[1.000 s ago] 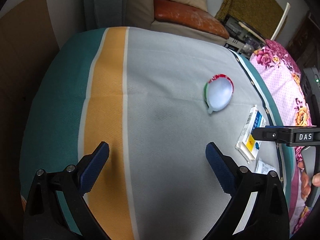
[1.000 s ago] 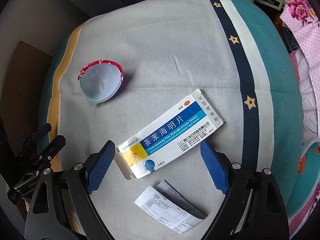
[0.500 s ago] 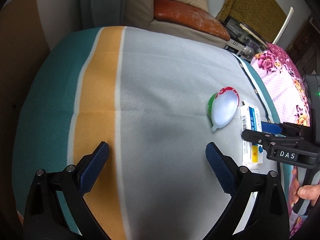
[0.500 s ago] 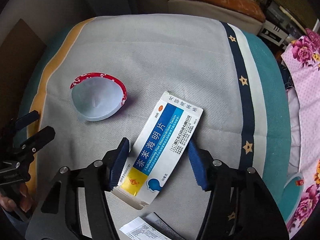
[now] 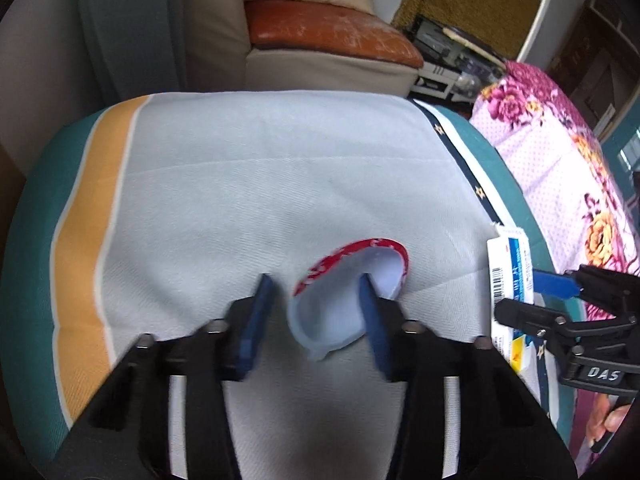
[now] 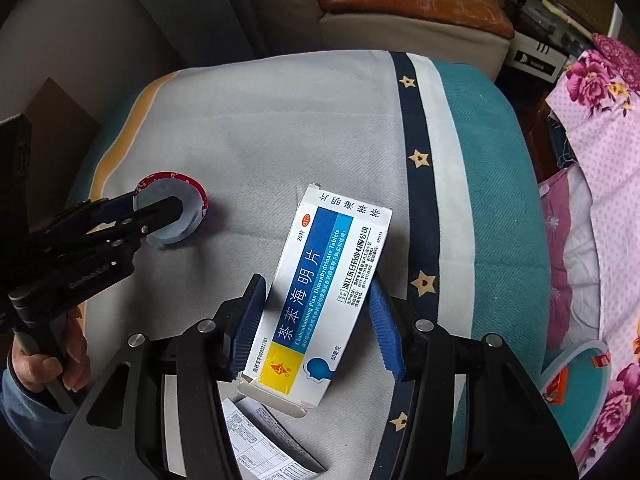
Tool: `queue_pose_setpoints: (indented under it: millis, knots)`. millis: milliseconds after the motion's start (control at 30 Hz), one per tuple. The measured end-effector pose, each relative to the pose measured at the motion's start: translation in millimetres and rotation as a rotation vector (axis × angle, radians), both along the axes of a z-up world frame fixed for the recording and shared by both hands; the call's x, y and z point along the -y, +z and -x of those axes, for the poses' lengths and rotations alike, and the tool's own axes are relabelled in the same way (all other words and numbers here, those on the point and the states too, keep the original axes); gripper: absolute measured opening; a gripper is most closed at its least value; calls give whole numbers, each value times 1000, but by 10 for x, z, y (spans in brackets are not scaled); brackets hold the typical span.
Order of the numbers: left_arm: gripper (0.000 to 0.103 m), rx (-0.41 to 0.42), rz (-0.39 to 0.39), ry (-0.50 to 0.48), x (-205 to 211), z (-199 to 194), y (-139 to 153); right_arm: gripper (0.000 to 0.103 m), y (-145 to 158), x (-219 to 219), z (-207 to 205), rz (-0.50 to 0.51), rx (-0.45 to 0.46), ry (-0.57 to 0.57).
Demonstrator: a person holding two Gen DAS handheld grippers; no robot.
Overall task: Collect trash
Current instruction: 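Grasp the red-rimmed lid with left tool while right tool grasps blue medicine box, then carry the lid and medicine box over the teal bin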
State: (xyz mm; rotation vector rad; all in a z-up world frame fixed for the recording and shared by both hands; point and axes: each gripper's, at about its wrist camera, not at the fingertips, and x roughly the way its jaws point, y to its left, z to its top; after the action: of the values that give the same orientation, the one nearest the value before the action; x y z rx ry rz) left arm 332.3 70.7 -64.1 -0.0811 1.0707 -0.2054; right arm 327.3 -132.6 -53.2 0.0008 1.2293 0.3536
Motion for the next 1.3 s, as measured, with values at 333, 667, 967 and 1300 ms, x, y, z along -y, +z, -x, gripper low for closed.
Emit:
queue_pose_setpoints:
  millis: [333,667,967,1300]
  knots:
    - [9,54,-56,36,206,363,246,50,173,393,237,-74,23,-50]
    - [9,74,-34,-32,713,782,582,50,487,930,689,-138,71,-108]
    - [9,69,-17,-141,1454,1145,677,50,636,1594,1234,-189,103,-191]
    - [9,59,-7,-273,2416,1431,718,50,735,2494,1683,-242,152,-313]
